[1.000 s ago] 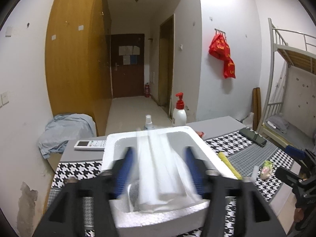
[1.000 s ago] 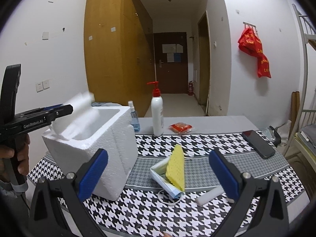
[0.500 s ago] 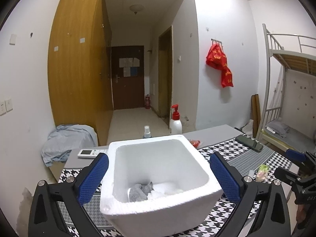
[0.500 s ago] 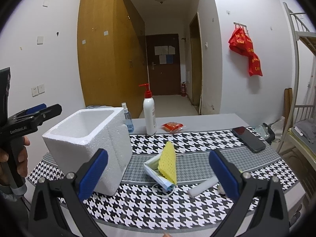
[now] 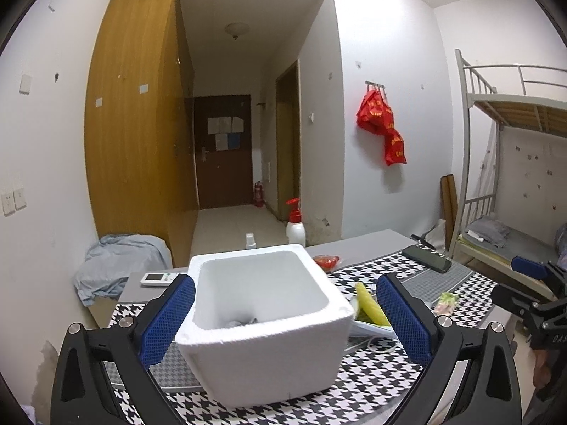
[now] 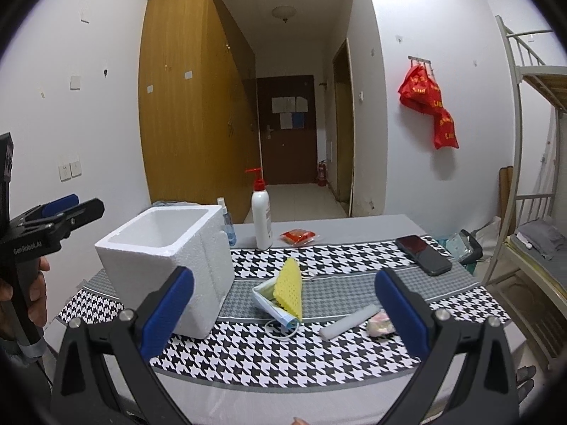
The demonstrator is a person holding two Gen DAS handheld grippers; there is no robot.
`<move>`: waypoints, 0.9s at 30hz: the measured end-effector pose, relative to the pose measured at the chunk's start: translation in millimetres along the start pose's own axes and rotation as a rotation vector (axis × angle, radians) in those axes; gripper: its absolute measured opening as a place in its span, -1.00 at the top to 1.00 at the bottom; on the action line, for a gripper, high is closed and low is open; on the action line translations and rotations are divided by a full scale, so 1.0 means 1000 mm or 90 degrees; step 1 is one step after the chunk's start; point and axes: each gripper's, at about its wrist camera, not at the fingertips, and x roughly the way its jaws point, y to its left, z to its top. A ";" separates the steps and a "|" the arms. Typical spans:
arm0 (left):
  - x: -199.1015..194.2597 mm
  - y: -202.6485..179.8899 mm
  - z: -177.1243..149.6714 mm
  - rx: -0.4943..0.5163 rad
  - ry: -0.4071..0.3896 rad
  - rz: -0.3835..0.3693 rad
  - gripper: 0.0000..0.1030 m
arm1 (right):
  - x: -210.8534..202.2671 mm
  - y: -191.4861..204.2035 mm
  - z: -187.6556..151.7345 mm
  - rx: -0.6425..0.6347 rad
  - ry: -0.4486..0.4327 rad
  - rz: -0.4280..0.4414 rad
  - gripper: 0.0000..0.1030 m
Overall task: Organize soft objects
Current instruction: 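Withdraw the left tool from the foam box, then move both tools toward the white foam tube and the snack bag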
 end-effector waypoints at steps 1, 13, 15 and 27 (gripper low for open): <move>-0.003 -0.002 0.000 0.001 -0.002 -0.001 -0.98 | -0.003 -0.001 0.000 0.001 -0.002 0.000 -1.00; -0.033 -0.021 -0.005 0.008 -0.023 -0.012 -0.98 | -0.034 -0.006 -0.004 -0.007 -0.027 -0.009 -1.00; -0.037 -0.023 -0.007 0.007 -0.028 -0.017 -0.98 | -0.037 -0.006 -0.005 -0.008 -0.030 -0.011 -1.00; -0.049 -0.036 -0.028 0.007 -0.054 -0.038 -0.98 | -0.048 -0.011 -0.020 -0.009 -0.039 -0.028 -1.00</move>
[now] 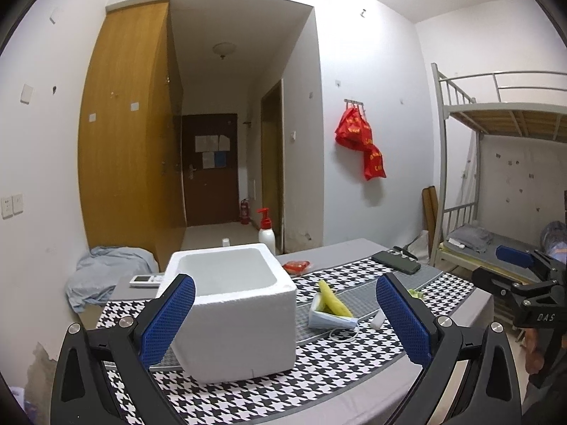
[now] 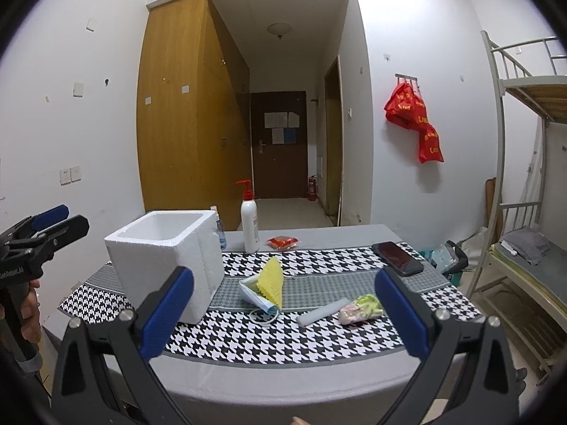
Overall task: Organize soft objects
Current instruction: 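Move both tools toward the white foam tube and the snack bag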
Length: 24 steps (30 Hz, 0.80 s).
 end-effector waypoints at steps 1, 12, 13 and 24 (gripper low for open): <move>0.000 -0.001 -0.003 0.000 -0.001 -0.003 -0.98 | 0.000 -0.002 -0.002 0.001 0.002 -0.001 -1.00; -0.007 -0.008 -0.026 -0.032 -0.011 -0.047 -0.98 | -0.011 -0.010 -0.020 -0.001 0.010 -0.006 -1.00; -0.008 -0.008 -0.028 -0.033 -0.012 -0.051 -0.98 | -0.012 -0.012 -0.021 -0.001 0.010 -0.007 -1.00; -0.009 -0.024 -0.048 -0.042 -0.007 -0.086 -0.98 | -0.013 -0.016 -0.035 0.011 0.011 -0.010 -1.00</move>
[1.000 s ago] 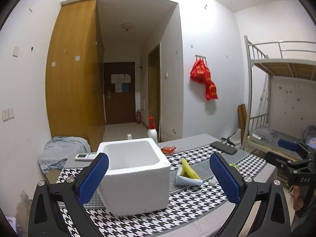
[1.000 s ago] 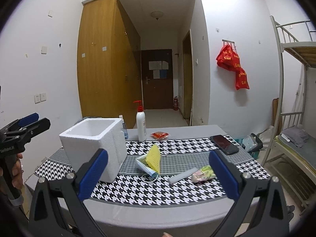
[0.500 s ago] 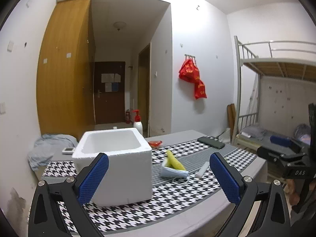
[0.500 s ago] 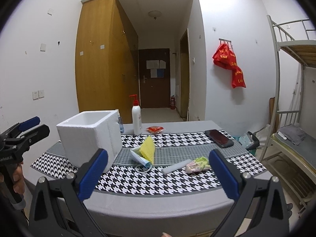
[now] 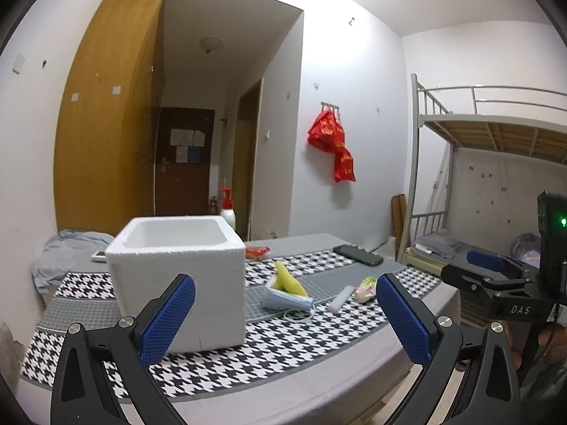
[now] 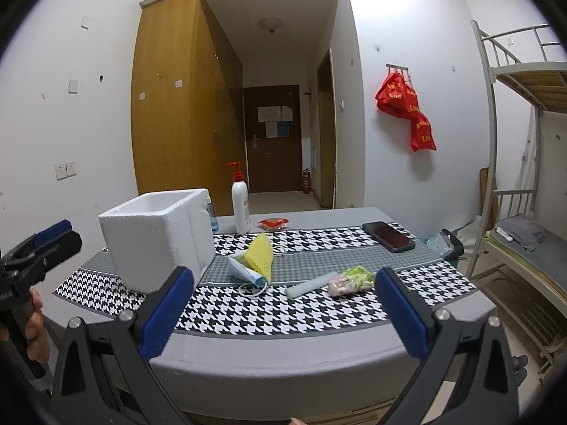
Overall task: Organize soft objects
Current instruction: 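Move both tools toward the white foam tube and the snack bag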
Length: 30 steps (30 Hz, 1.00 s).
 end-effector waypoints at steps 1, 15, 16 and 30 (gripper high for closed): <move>0.001 -0.001 -0.001 0.001 0.002 0.000 -0.98 | 0.001 -0.001 -0.001 0.000 0.001 -0.001 -1.00; 0.043 -0.034 -0.011 0.036 0.038 -0.046 -0.98 | 0.023 -0.033 -0.011 0.017 0.034 -0.029 -1.00; 0.048 -0.039 -0.011 0.042 0.044 -0.052 -0.98 | 0.022 -0.037 -0.013 0.020 0.035 -0.032 -1.00; 0.100 -0.067 -0.010 0.084 0.090 -0.115 -0.98 | 0.037 -0.079 -0.028 0.061 0.069 -0.071 -1.00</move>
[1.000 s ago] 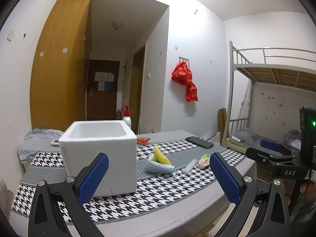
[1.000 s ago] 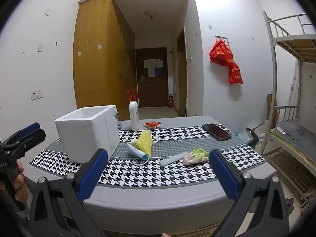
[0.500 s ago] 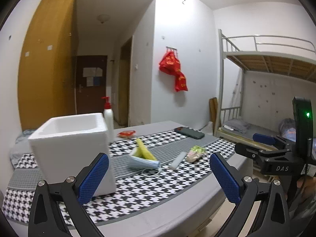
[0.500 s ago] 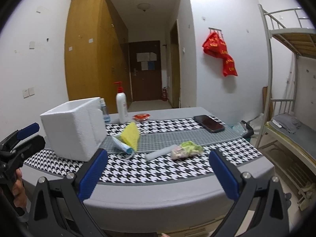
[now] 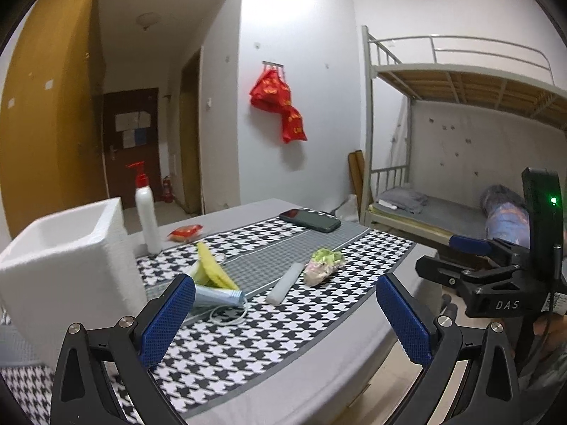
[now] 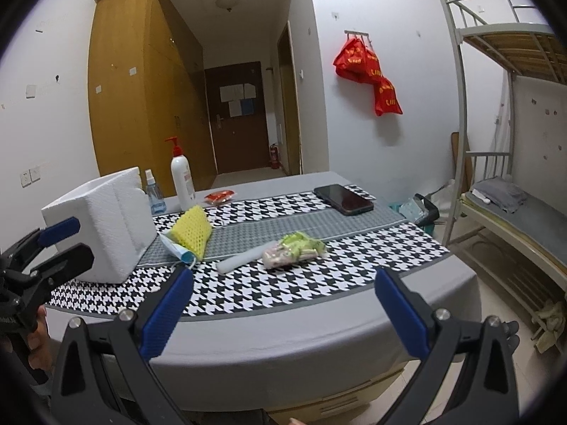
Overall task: Organize soft objects
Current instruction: 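Move both tools toward the white foam tube and the snack bag, then close the left gripper on the white foam tube and lift it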
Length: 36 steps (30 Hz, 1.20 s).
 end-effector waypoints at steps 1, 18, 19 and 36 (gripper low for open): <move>0.003 -0.002 0.002 0.008 -0.001 -0.002 -0.98 | 0.003 -0.001 0.000 0.002 0.003 -0.003 -1.00; 0.072 0.002 0.002 0.017 0.101 -0.043 -0.98 | 0.052 -0.018 0.003 0.014 0.048 0.000 -1.00; 0.076 0.002 0.002 0.016 0.105 -0.046 -0.98 | 0.055 -0.019 0.003 0.015 0.052 0.000 -1.00; 0.142 -0.001 -0.004 0.037 0.199 -0.080 -0.60 | 0.086 -0.027 0.005 0.027 0.083 -0.003 -1.00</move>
